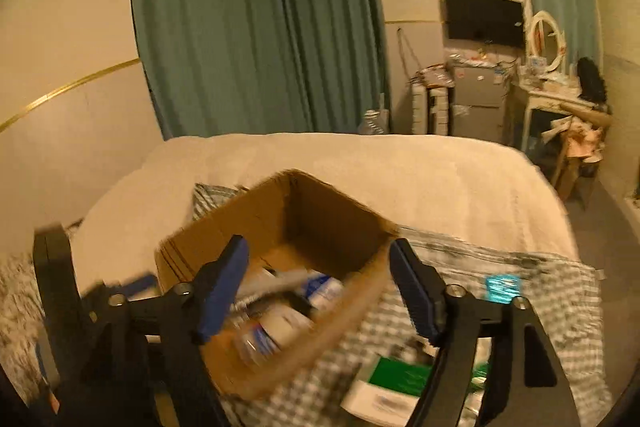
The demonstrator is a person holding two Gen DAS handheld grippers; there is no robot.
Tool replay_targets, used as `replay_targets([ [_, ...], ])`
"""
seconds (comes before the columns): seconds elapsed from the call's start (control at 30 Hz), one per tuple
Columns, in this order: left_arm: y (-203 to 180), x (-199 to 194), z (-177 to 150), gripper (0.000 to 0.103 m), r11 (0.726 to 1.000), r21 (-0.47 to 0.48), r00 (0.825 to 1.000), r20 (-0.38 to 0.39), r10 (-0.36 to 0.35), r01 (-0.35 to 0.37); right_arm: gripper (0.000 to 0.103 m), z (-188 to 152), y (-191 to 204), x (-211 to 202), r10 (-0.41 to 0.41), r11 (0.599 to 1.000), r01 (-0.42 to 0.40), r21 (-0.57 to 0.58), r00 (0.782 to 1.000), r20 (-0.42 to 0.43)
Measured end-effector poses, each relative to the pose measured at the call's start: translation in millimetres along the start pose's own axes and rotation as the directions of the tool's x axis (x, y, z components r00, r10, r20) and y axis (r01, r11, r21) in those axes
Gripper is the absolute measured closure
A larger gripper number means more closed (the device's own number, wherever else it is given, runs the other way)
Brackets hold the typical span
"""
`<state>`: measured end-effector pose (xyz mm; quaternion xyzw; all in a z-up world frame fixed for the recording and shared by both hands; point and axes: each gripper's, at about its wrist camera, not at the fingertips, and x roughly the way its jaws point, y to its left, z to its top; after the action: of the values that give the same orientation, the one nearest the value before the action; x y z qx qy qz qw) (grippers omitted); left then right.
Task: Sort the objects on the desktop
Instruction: 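Grasp the white ointment tube with the left tool while the right tool grasps the white sachet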
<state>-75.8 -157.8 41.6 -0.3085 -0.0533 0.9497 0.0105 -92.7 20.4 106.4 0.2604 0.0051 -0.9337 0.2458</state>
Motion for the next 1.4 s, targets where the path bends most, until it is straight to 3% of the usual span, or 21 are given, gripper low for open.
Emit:
replay_targets([
  [0.2,-52.7,-30.5,-26.9,0.000,0.997,0.053,0.998,0.014,-0.061,0.061,0.024,-43.1,-49.5,-69.6,-0.120,0.993,0.118,-0.024,0.991,-0.064],
  [0.33,-92.9,-30.0,-69.0,0.000,0.988,0.155,0.999,-0.046,-0.007,0.014,0.022,-87.0,-83.8,-88.5,-0.193,0.981,0.189,-0.047,0.975,-0.106],
  [0.43,-106.4,-16.9,-99.4,0.000,0.990,0.136,0.994,-0.102,0.040,-0.026,0.023,-116.2,-103.9,-89.0,-0.235,0.972,0.233,-0.025,0.965,-0.115],
  [0.53,-113.9,1.9,-118.2,0.000,0.990,0.130,0.982,-0.183,-0.038,0.063,0.023,-150.6,-127.0,-93.4,-0.230,0.970,0.237,0.050,0.967,-0.111],
  [0.57,-116.0,5.2,-120.1,0.000,0.988,0.140,0.982,-0.184,-0.041,0.067,0.023,-158.1,-136.0,-90.1,-0.237,0.965,0.250,0.078,0.960,-0.149],
  [0.7,-126.9,26.5,-134.6,0.000,0.976,0.167,0.971,-0.217,-0.103,0.141,0.022,-155.4,-155.0,-82.8,-0.258,0.959,0.270,0.088,0.957,-0.130],
  [0.83,-132.7,51.4,-147.4,0.014,0.972,0.189,0.954,-0.289,-0.079,0.138,0.023,-147.8,-164.9,-68.9,-0.244,0.965,0.251,0.073,0.965,-0.097],
  [0.97,-140.8,68.9,-156.1,0.018,0.966,0.207,0.941,-0.328,-0.082,0.156,0.023,-161.2,-181.3,-38.7,-0.215,0.973,0.227,0.048,0.960,-0.180],
  [1.1,-147.6,86.7,-167.1,0.027,0.954,0.267,0.923,-0.383,-0.023,0.135,0.023,-168.3,-188.6,-11.1,-0.184,0.983,0.185,-0.017,0.961,-0.207],
  [1.2,-147.6,88.7,-168.2,0.035,0.954,0.252,0.918,-0.392,-0.053,0.163,0.022,-173.7,-188.2,10.2,-0.148,0.988,0.134,-0.077,0.962,-0.231],
  [1.27,-149.3,88.9,-165.3,0.063,0.953,0.233,0.910,-0.406,-0.086,0.194,0.022,-182.0,-186.0,26.6,-0.147,0.985,0.115,-0.131,0.952,-0.269],
  [1.3,-150.1,87.2,-162.4,0.071,0.953,0.232,0.912,-0.401,-0.087,0.193,0.022,-185.0,-185.1,31.8,-0.153,0.982,0.113,-0.150,0.947,-0.283],
  [1.4,-152.9,85.7,-157.7,0.076,0.955,0.225,0.911,-0.402,-0.089,0.193,0.015,-191.4,-188.8,42.5,-0.164,0.980,0.116,-0.164,0.935,-0.314],
])
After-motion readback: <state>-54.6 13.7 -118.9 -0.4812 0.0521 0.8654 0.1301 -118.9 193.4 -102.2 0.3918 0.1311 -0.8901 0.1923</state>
